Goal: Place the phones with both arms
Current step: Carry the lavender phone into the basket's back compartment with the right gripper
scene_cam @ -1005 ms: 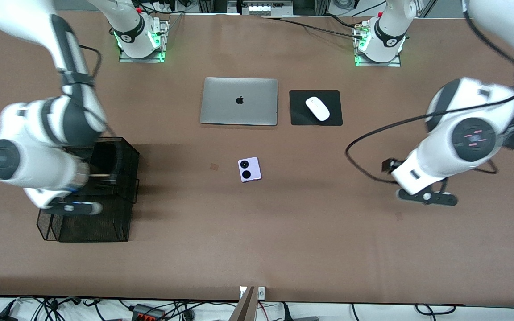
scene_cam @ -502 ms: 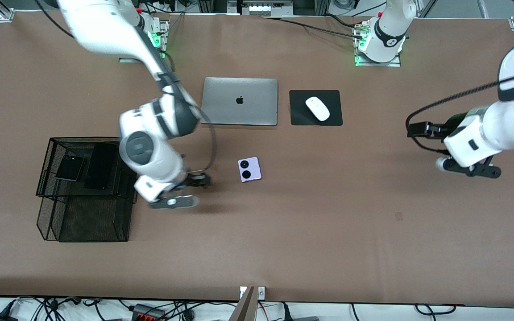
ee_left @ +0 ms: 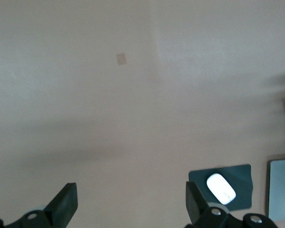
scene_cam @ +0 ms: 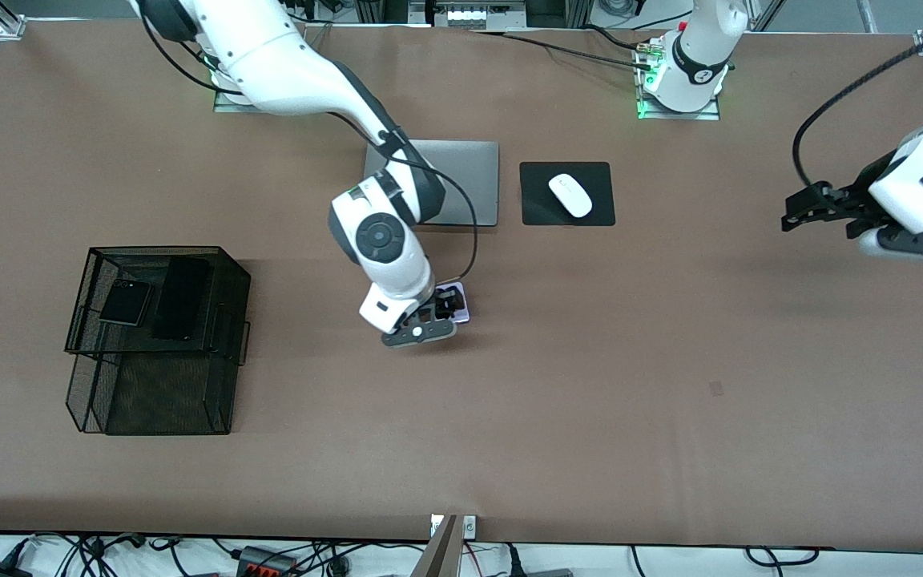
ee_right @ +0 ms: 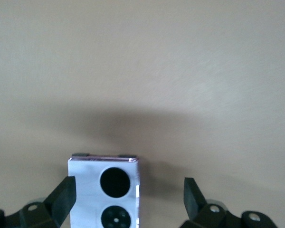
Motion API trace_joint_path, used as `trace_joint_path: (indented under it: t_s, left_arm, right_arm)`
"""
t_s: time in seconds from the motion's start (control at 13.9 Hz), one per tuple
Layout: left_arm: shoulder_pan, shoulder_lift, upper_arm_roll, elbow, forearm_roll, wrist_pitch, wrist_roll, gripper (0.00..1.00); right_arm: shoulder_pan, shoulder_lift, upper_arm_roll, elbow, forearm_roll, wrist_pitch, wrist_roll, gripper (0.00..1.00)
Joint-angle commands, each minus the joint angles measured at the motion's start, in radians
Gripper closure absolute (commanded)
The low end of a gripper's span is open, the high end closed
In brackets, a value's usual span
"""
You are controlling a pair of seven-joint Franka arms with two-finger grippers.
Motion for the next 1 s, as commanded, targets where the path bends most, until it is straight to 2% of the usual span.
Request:
trace_joint_path:
  t_s: [0.0,0.22,0.65,0.72,0.79,0.86,0.93]
  left_arm:
    - [0.013,-0.064,-0.001,-0.07,0.027,0.028,0.018,0.0]
    - [0.015,-0.056,-0.022,-0.043,0.102,0.002,0.024,0.0]
    - [0.064,-0.052,-0.053,-0.043,0.089,-0.009,0.016,0.0]
    - [0.087,-0.052,-0.076,-0.043,0.087,-0.009,0.016,0.0]
    - [0.102,-0.052,-0.091,-0.041,0.087,-0.007,0.016,0.0]
    - [0.102,-0.052,-0.093,-0.041,0.087,-0.007,0.016,0.0]
    - [0.102,-0.052,-0.094,-0.041,0.087,-0.007,0.016,0.0]
  right_arm:
    - [0.034,0.036,-0.013,0.018,0.007,0.026,0.012,0.0]
    - [0.054,0.059,-0.013,0.02,0.007,0.049,0.01,0.0]
    - [0.069,0.092,-0.013,0.032,0.007,0.051,0.0,0.0]
    - [0.069,0.092,-0.013,0.032,0.007,0.046,-0.005,0.07]
    - [0.069,0.092,-0.013,0.032,0.005,0.043,-0.005,0.24]
    - [0.069,0.089,-0.013,0.032,0.008,0.04,0.0,0.52]
    - [0.069,0.086,-0.013,0.032,0.01,0.031,0.004,0.71]
